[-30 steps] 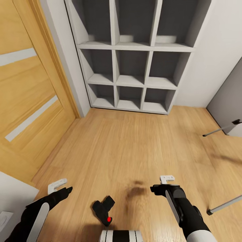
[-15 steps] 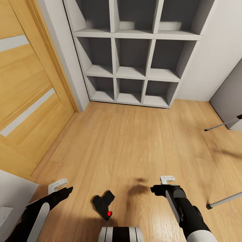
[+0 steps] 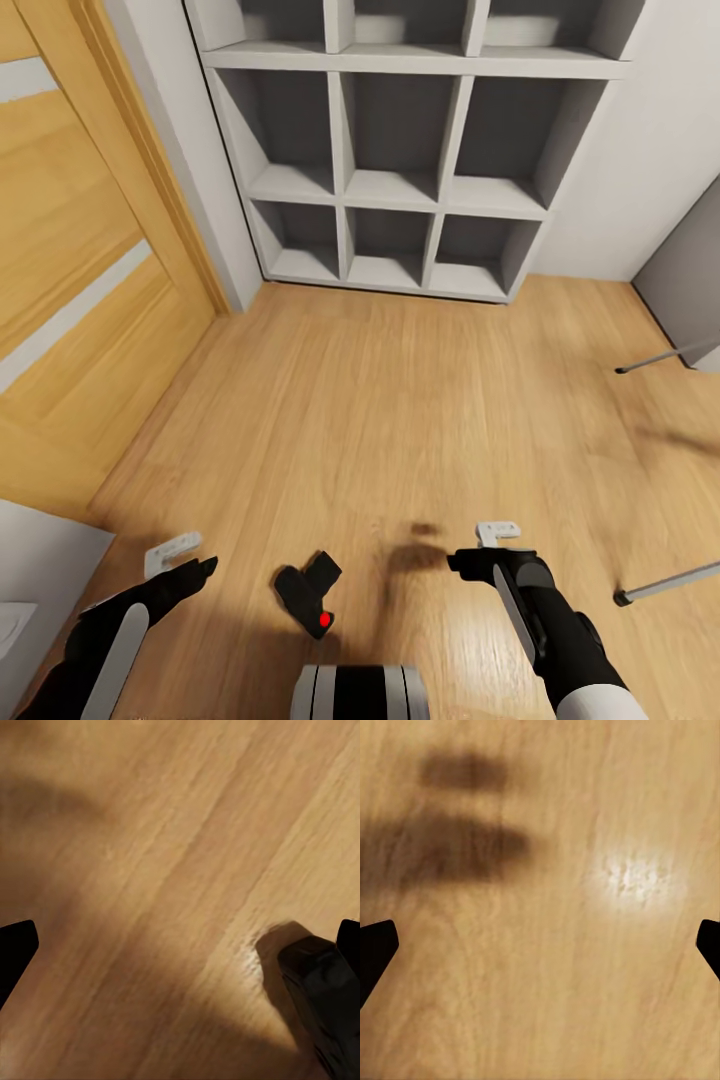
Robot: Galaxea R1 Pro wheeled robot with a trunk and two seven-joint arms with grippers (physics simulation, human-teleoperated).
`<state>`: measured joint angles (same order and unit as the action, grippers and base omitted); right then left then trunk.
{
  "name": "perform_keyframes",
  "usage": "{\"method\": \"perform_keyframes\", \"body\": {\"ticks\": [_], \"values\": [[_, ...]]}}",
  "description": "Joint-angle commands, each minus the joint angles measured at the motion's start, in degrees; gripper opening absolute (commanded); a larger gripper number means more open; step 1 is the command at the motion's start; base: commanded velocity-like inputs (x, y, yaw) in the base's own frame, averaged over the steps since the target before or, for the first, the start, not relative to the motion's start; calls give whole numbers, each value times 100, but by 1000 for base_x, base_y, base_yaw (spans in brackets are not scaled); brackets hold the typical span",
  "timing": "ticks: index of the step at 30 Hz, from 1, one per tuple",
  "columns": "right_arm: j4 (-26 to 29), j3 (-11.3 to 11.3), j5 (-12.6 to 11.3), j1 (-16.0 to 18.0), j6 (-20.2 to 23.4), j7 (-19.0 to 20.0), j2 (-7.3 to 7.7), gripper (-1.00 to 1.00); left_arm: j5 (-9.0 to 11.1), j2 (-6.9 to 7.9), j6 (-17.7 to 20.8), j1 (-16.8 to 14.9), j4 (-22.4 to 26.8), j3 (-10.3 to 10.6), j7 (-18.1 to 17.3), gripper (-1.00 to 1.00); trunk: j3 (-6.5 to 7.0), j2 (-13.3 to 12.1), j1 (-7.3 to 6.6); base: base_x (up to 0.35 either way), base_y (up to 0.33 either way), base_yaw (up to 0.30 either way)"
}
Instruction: Attach the digital camera to the camera tripod in the bedroom.
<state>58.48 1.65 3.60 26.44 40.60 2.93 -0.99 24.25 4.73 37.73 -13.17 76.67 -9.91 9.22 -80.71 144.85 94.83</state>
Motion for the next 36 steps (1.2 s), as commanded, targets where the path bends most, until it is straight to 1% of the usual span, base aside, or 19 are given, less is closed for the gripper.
{"method": "perform_keyframes", "body": {"ticks": [1,8,16,20,31,36], "values": [[28,17,37,2,27,32,-6,100,58,1,25,-2,7,4,45,100,-27,3,1,0,0,0],[166,16,36,2,23,33,-14,100,48,1,31,-2,11,11,45,100,-182,13,19,0,0,0],[833,-15,36,2,26,33,-35,100,45,-5,32,-2,14,14,45,100,-359,23,40,0,0,0],[990,-12,53,2,-6,6,-49,100,45,-4,32,-2,15,15,45,100,-448,29,50,0,0,0],[1058,-5,115,2,16,-56,-41,100,46,-5,35,-2,26,37,45,100,-691,43,79,0,0,0],[1138,1,104,2,39,-55,-32,100,45,-7,39,-2,39,48,45,100,-802,50,92,0,0,0]]}}
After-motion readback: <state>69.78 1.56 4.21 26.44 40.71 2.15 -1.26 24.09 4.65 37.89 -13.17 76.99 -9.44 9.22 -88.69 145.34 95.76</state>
